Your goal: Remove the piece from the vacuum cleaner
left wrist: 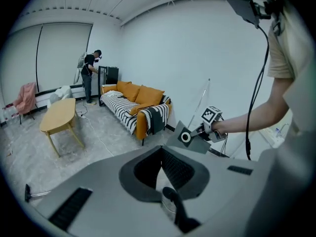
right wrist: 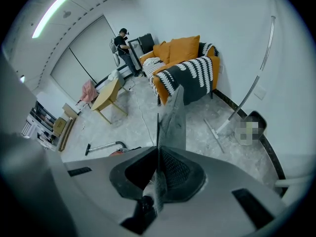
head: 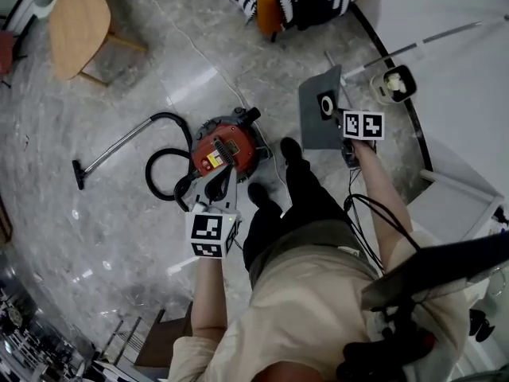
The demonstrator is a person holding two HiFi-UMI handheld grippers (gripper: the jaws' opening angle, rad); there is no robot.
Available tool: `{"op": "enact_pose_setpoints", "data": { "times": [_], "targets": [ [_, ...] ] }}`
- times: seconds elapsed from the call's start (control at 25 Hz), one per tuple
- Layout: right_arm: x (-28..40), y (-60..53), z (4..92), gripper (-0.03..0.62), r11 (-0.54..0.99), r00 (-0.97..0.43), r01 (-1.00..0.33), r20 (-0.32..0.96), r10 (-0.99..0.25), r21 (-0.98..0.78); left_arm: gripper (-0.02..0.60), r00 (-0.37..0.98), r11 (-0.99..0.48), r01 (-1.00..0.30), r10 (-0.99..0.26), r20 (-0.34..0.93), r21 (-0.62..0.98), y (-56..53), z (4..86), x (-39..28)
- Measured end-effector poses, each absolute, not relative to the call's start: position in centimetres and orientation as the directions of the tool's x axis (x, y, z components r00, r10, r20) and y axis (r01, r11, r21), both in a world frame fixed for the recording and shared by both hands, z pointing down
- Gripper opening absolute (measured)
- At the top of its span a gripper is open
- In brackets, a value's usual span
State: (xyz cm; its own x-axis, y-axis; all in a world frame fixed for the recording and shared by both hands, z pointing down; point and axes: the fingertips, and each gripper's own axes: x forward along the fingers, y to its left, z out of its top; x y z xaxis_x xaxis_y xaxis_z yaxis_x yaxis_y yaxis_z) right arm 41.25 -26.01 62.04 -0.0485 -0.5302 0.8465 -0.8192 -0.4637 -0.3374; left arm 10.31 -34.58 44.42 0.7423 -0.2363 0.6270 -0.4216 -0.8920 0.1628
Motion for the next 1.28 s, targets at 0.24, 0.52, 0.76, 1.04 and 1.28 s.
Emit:
{"op": "enact_pose_setpoints", "data": {
  "times": [0.24, 0.52, 0.76, 1.04, 1.28],
  "targets": [
    [39.9, -25.8, 59.0, 0.028, -0.431, -0.042, -0.837, 0.826, -0.563, -0.336, 0.003, 0.743, -0.874, -0.472, -0.324, 0.586, 0.117, -35.4, 41.2, 7.3],
    [36.5, -25.4, 53.8, 0.028, -0.398, -0.040, -0.850, 0.795, -0.605, -0.346, 0.003, 0.737, -0.853, -0.509, -0.365, 0.569, 0.112, -34.1, 37.7, 1.8],
    [33.3, -26.0, 49.6, 0.028, -0.356, -0.030, -0.869, 0.753, -0.657, -0.345, 0.003, 0.748, -0.847, -0.524, -0.408, 0.524, 0.089, -33.4, 34.9, -2.1],
    [30.6, -24.1, 45.4, 0.028, -0.362, 0.012, -0.869, 0.717, -0.697, -0.337, 0.003, 0.795, -0.871, -0.478, -0.373, 0.479, 0.115, -31.8, 33.8, -3.3],
    [29.9, -19.8, 41.4, 0.028, -0.375, 0.057, -0.864, 0.675, -0.736, -0.336, 0.003, 0.841, -0.910, -0.377, -0.260, 0.474, 0.171, -29.5, 35.0, -1.0]
  ]
}}
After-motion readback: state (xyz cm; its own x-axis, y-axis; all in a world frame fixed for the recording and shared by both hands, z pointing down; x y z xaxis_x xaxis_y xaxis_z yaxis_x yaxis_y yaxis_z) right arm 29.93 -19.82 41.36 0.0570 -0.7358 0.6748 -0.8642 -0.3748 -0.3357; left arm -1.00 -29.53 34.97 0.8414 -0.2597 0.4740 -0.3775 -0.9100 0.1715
